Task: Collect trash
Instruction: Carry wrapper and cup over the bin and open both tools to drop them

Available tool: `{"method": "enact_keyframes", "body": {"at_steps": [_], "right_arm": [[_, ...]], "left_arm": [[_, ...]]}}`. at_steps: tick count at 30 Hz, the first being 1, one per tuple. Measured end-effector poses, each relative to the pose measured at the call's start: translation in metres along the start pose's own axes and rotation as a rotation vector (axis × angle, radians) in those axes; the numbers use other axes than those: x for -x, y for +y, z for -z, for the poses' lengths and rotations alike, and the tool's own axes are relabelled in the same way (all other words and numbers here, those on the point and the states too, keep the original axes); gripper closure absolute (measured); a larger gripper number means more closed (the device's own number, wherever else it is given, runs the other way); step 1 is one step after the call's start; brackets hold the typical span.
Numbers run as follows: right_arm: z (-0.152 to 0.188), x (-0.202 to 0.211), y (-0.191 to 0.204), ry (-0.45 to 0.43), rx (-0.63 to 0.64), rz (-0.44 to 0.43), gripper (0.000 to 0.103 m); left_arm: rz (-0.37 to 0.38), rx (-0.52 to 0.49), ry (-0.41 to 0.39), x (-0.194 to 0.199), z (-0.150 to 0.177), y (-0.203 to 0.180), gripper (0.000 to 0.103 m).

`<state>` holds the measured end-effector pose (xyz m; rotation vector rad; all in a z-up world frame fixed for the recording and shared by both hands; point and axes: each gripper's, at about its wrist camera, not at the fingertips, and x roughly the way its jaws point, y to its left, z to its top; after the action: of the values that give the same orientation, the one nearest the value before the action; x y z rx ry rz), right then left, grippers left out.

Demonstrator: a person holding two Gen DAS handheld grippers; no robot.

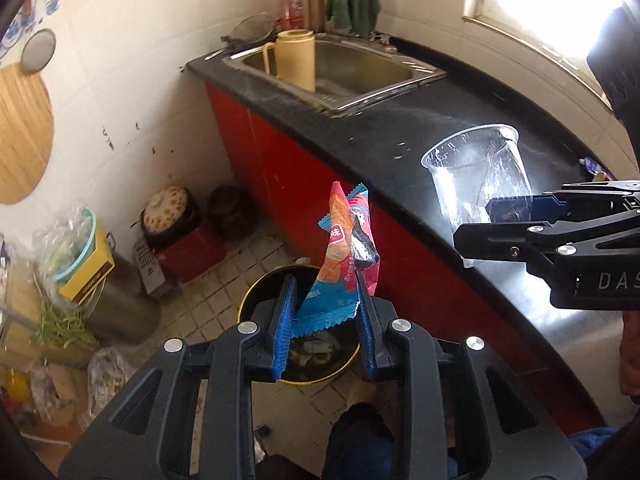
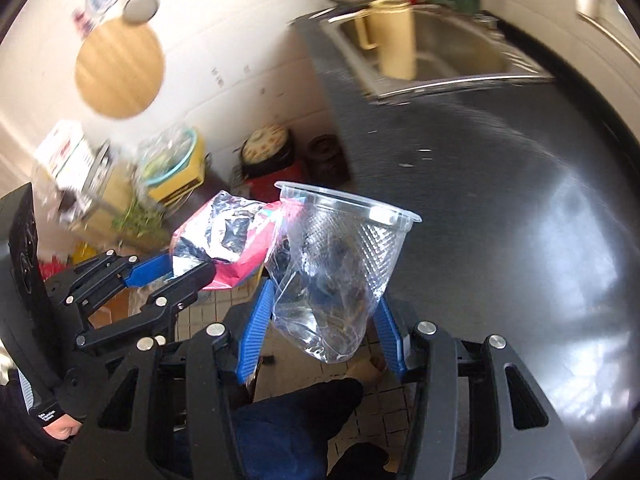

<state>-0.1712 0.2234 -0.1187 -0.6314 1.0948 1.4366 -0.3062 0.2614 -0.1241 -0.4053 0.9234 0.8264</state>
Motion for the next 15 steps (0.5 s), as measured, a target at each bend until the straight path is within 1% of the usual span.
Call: {"method": "enact_keyframes", "body": {"at_steps": [4,8,12,15], "right_arm": [[-0.008,-0.037,0.023,0.064,0.041,-0.023,0.054],[-0.024,-0.084,0.032,0.129,0.054,-0.006,0.053],[-0.030,-0.128,0.034,0.196,0.071,0.019,0.053],[-0.037,-0.159,0.032,0.245,0.073,0.025,0.053]], "left_arm": [[-0.027,0.054,0.051,-0.023,0.013,0.028,0.075],[-0.037,0.096,0.101,-0.057,0.022,0.044,0.075],[-0.017,0.141,0.180,-0.103,0.032,0.066,0.075],[-0.009,0.154,0.218,-0.125,0.041,0.077,0.075]]}}
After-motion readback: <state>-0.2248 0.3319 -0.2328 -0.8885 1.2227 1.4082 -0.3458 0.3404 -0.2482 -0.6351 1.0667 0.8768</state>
